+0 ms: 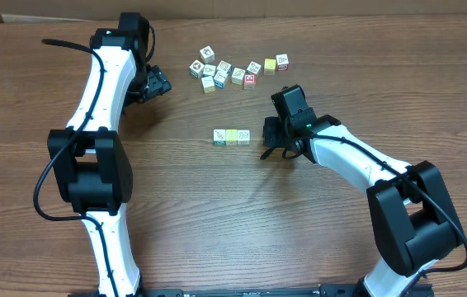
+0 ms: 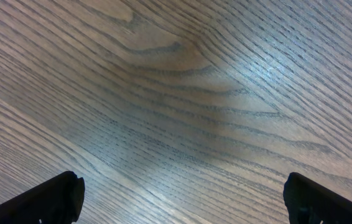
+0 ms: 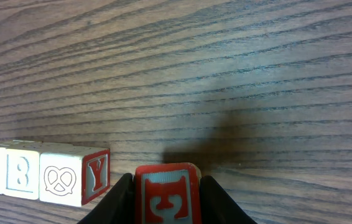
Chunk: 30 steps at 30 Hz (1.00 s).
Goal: Form a horizontal line
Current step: 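Lower the E block onto the table right of the pretzel block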
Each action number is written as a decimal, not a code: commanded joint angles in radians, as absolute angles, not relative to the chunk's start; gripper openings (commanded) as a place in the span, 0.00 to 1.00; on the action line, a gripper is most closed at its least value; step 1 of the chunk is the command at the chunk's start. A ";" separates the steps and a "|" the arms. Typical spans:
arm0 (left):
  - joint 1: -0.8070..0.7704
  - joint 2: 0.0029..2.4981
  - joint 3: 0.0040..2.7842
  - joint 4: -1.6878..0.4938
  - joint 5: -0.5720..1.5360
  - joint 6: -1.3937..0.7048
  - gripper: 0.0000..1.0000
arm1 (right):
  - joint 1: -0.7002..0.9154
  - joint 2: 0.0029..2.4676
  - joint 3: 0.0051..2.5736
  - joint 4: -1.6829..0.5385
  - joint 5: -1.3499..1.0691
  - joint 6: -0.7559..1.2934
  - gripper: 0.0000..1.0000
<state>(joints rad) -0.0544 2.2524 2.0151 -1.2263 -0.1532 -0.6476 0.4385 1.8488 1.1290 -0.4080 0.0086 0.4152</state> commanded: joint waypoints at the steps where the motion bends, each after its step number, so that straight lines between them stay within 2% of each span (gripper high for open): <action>1: -0.057 2.263 2.033 -1.225 -0.157 -0.639 1.00 | 0.439 1.842 1.119 -0.401 0.026 0.418 0.29; 30: -0.057 2.263 2.033 -1.225 -0.157 -0.639 1.00 | 0.439 1.842 1.119 -0.389 0.044 0.419 0.29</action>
